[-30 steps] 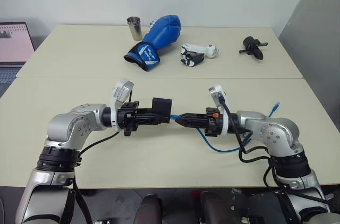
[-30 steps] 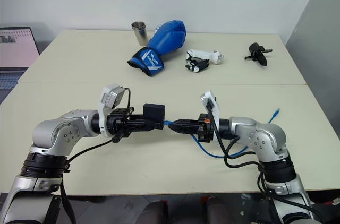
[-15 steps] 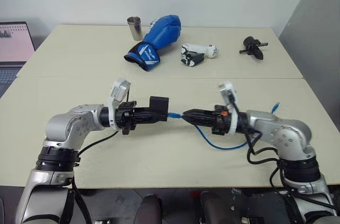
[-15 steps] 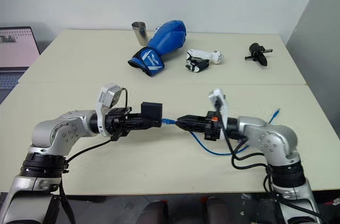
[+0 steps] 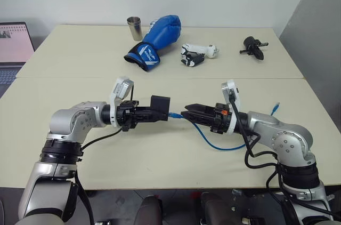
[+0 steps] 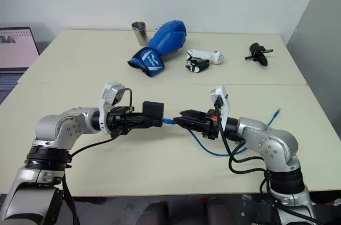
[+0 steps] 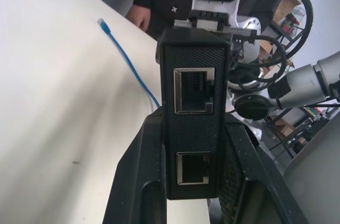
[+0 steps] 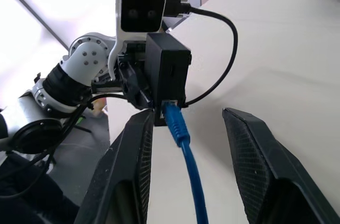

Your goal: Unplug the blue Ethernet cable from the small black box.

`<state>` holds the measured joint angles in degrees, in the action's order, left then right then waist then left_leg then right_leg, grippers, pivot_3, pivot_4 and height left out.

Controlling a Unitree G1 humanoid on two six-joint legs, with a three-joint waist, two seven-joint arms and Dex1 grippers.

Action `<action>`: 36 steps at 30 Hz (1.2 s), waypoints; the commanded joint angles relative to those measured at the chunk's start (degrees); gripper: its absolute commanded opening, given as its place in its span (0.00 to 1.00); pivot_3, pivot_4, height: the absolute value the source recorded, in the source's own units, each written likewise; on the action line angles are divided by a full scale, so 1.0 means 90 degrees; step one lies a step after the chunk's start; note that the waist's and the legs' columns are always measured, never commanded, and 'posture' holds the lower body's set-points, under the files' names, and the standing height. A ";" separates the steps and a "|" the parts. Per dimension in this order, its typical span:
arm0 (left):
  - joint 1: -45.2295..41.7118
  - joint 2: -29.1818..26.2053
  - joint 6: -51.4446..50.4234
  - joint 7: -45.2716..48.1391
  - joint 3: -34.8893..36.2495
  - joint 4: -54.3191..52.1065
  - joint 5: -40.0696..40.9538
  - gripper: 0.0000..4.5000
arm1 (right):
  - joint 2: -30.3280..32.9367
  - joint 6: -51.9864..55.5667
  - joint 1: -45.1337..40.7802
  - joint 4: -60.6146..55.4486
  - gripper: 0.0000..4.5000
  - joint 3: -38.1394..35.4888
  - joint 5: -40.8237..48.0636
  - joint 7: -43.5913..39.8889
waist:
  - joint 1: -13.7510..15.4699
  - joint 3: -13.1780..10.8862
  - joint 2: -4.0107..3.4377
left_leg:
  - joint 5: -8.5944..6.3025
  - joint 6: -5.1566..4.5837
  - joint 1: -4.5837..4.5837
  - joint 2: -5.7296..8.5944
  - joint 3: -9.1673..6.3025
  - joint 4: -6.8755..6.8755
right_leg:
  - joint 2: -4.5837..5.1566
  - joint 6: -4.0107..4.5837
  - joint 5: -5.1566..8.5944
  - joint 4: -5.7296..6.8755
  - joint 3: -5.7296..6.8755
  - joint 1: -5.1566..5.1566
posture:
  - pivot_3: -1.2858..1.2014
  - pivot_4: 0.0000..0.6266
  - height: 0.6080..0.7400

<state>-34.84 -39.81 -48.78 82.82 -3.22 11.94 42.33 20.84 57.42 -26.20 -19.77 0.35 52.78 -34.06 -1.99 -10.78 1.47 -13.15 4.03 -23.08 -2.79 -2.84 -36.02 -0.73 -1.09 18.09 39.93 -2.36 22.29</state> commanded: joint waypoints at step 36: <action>-0.0225 0.0294 0.0098 0.0141 0.0059 0.0033 -0.0118 0.17 | -0.0364 0.0169 -0.0191 0.0263 0.48 0.0215 0.0206 -0.0068 | 0.0001 0.0000 0.0000 | 0.0000 0.0000 0.0000 0.0000 0.0000 0.0000 | 0.0000 0.0000 0.0000 0.0001 -0.0001 0.0000 | 0.52 0.24 1.00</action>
<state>-36.65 -37.19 -48.35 83.30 -3.74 12.47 41.16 17.53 58.87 -26.80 -16.33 3.38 52.93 -33.75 -1.98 -10.78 1.47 -13.15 4.03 -23.08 -2.79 -2.84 -36.02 -0.73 -1.09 18.08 39.95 -2.36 22.29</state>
